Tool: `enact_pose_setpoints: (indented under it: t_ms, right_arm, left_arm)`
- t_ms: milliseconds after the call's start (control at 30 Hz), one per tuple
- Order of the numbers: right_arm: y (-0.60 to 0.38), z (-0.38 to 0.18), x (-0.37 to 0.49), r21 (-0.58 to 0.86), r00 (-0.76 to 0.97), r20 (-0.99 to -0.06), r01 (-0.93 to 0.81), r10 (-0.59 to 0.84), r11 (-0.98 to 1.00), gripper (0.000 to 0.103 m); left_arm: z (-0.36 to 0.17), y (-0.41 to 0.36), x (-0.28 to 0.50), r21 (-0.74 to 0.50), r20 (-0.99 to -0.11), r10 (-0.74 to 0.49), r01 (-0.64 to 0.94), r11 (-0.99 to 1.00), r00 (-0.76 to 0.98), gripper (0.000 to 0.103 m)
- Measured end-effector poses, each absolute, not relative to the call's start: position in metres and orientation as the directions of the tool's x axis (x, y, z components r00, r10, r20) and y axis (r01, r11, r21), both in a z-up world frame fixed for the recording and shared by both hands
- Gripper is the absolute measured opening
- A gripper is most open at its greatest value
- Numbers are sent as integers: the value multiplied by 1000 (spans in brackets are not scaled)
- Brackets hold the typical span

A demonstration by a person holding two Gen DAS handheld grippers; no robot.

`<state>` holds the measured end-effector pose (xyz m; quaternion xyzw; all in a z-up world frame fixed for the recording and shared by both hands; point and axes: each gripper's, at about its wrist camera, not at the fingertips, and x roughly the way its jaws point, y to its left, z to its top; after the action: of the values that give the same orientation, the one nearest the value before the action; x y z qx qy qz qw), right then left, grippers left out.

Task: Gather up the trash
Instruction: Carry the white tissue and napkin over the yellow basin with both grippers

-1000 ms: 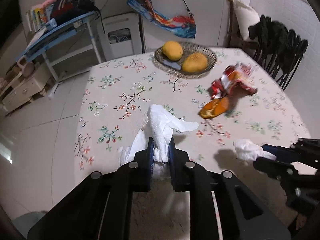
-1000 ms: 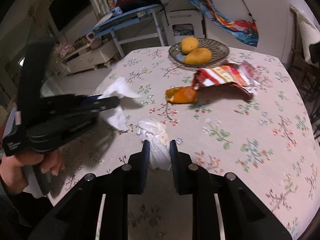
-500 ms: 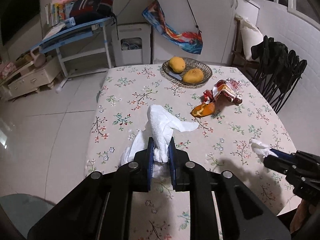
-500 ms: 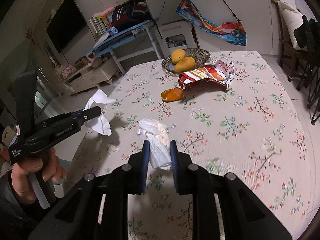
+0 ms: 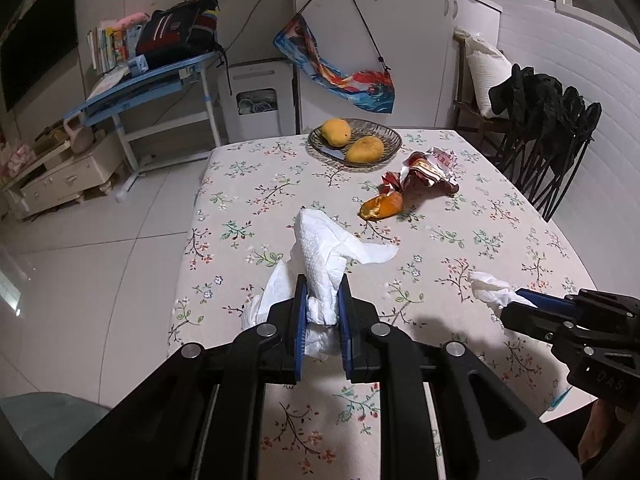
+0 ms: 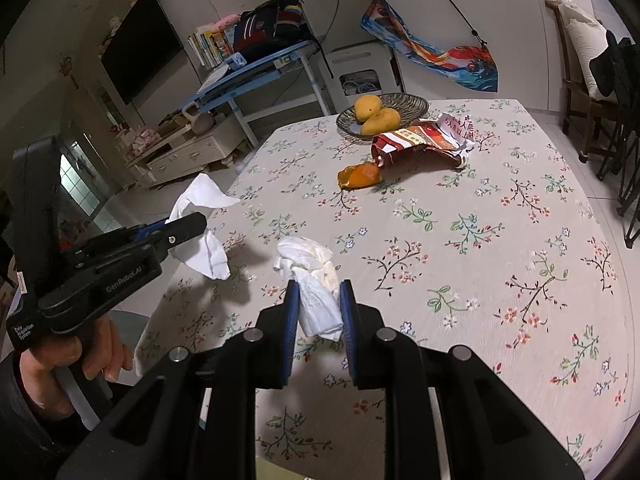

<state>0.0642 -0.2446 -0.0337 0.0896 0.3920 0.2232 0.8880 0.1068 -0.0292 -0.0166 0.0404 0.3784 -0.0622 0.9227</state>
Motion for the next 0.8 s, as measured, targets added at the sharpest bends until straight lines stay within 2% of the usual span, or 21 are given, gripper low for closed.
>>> enact_pose_setpoints:
  t_ms: [800]
  right_arm:
    - [-244, -45, 6, 356, 567, -663, -335, 489, 872, 21]
  left_arm:
    - [-22, -34, 49, 1, -693, -103, 145, 989, 713, 14]
